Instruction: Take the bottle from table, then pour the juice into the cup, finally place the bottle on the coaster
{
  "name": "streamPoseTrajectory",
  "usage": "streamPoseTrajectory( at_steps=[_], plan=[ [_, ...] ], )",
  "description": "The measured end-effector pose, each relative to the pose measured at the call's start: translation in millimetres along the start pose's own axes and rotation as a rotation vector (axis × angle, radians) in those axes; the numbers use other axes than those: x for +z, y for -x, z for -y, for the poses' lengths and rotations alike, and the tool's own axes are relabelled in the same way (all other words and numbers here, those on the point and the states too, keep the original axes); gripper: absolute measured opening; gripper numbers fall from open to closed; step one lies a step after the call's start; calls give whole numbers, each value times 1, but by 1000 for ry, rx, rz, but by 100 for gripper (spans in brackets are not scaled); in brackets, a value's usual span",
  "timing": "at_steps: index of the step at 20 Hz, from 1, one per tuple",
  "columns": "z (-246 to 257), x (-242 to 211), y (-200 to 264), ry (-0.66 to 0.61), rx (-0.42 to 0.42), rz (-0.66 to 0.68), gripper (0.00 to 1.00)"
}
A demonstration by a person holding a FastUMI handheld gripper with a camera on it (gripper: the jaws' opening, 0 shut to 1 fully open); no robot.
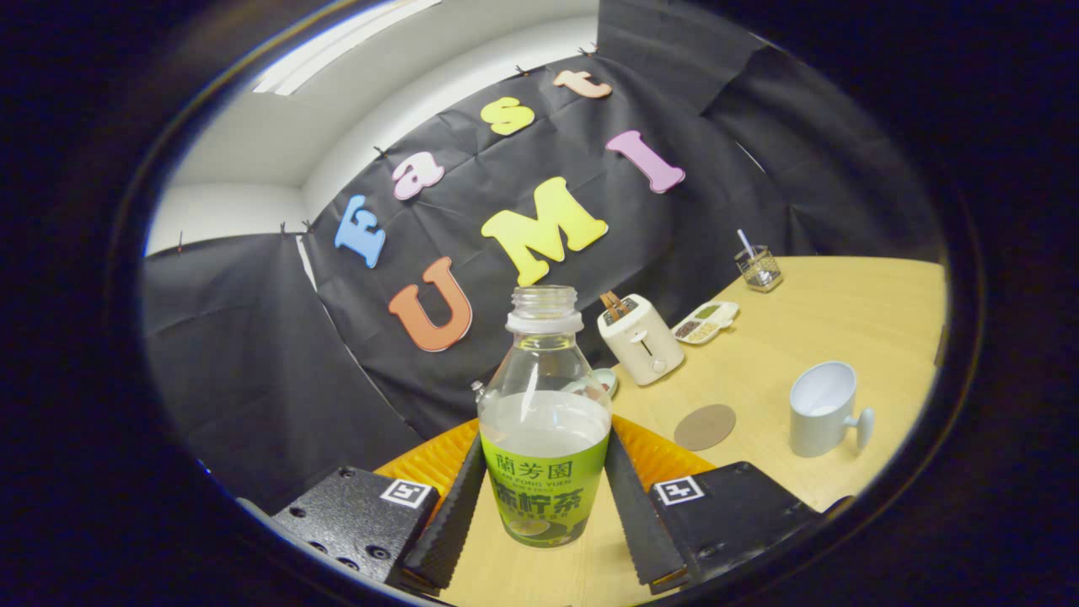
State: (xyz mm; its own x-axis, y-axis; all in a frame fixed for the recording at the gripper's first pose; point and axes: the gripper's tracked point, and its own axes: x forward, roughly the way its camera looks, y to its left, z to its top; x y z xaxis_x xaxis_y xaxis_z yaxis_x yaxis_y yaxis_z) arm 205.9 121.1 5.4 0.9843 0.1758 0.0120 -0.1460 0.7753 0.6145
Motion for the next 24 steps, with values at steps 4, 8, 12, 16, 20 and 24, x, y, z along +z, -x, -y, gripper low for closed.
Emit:
streamPoseTrajectory(
  at_steps=[4,8,12,16,20,24],
  plan=[
    [17,1,0,-249,52,-15,80],
    [42,-4,-6,-496,81,-16,80],
    [60,-6,-4,-607,89,-26,80],
    [63,-1,3,-721,111,-17,80],
    [66,2,2,-795,102,-31,80],
    [67,6,4,-879,150,-50,80]
  ],
)
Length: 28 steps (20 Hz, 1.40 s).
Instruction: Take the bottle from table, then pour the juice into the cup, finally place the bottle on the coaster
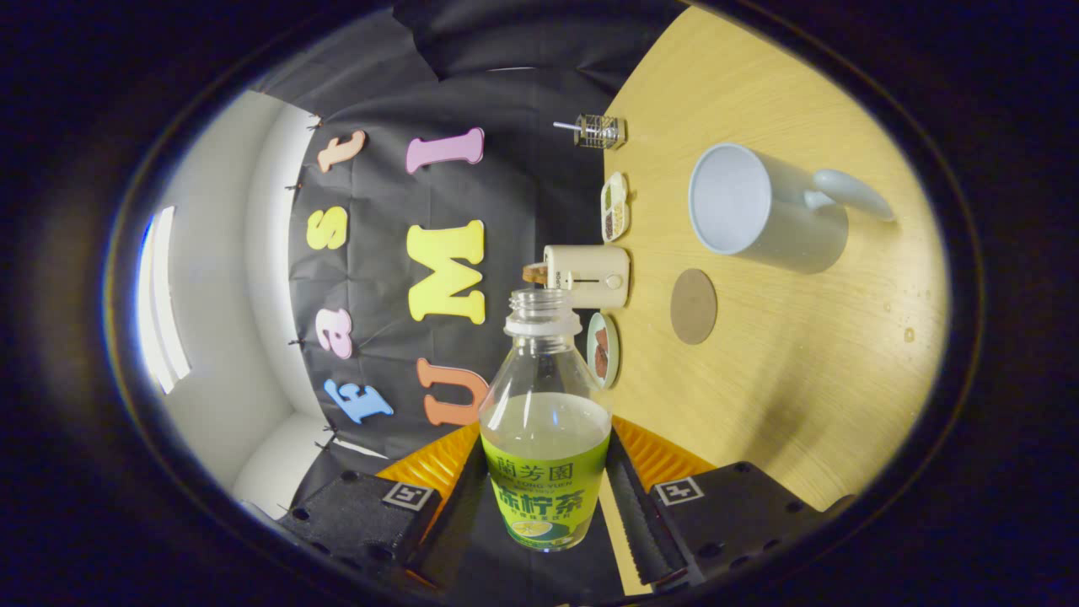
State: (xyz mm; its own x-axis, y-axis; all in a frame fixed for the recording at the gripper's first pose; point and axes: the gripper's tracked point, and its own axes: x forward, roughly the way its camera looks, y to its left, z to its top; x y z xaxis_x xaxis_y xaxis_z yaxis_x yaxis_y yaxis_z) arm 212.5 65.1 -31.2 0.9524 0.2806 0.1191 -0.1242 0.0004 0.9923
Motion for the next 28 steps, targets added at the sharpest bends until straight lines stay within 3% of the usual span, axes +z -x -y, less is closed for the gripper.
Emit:
streamPoseTrajectory(
  at_steps=[5,28],
  plan=[
    [-3,12,-1,-181,72,28,80],
    [-9,58,5,-352,149,95,80]
  ],
)
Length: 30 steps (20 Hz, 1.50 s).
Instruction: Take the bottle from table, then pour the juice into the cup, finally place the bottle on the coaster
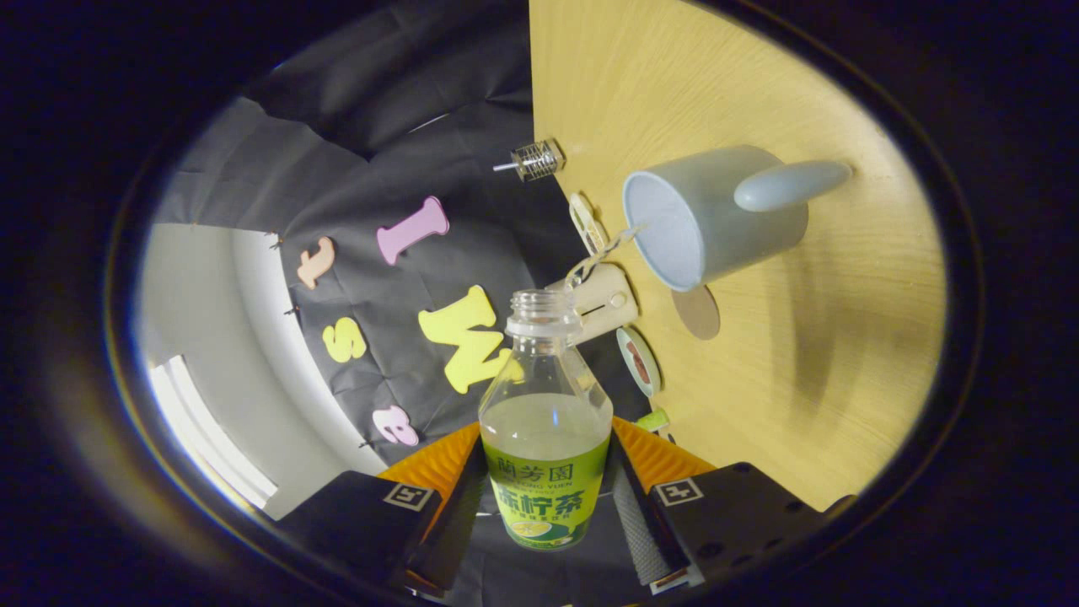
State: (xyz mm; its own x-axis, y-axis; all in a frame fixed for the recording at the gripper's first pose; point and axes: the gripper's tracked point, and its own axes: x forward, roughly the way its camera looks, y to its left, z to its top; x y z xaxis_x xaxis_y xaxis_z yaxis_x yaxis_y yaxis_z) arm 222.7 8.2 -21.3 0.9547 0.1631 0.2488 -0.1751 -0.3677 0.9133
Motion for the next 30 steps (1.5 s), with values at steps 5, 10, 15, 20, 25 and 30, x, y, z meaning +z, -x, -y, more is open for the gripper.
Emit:
streamPoseTrajectory(
  at_steps=[5,10,15,20,25,30],
  plan=[
    [1,-4,-3,-50,5,-20,80],
    [-4,-3,-3,-84,23,-21,80],
    [-11,0,-4,-108,36,-21,80],
    [-17,-1,-5,-168,52,-34,80],
    [-22,-4,-6,-224,74,-42,80],
    [-24,-2,-7,-259,90,-35,80]
  ],
)
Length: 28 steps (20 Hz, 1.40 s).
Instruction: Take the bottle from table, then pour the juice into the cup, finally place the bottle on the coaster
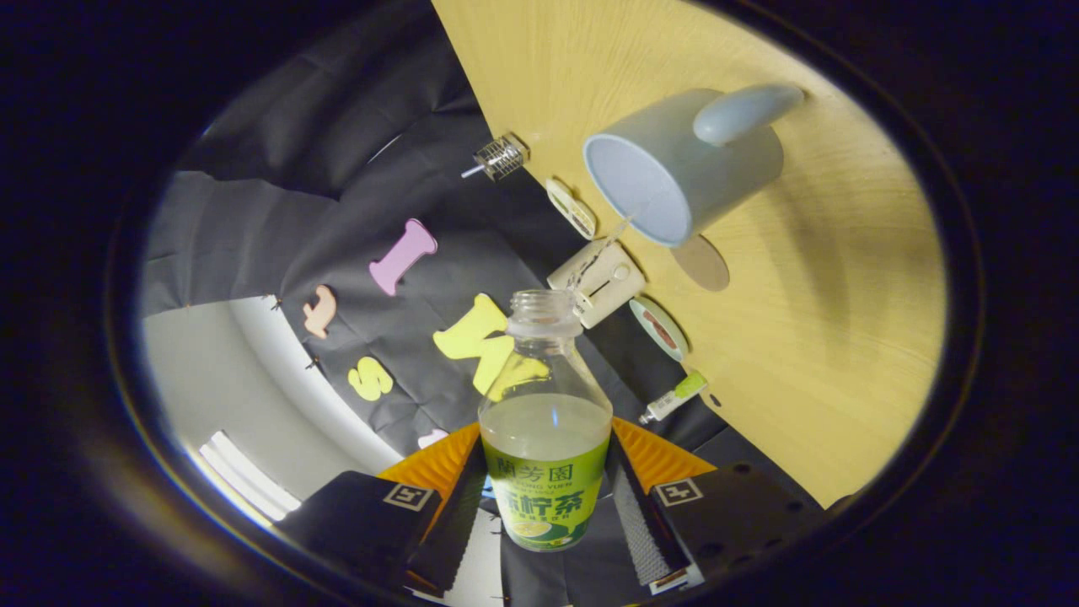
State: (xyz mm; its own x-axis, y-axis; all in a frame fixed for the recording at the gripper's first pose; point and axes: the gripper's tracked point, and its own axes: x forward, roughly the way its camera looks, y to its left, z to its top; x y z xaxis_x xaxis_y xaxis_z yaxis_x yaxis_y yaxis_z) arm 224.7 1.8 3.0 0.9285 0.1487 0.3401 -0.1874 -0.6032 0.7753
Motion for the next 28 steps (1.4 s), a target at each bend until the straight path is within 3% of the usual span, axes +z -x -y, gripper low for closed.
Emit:
streamPoseTrajectory(
  at_steps=[28],
  plan=[
    [-17,25,9,-79,31,41,80]
  ],
)
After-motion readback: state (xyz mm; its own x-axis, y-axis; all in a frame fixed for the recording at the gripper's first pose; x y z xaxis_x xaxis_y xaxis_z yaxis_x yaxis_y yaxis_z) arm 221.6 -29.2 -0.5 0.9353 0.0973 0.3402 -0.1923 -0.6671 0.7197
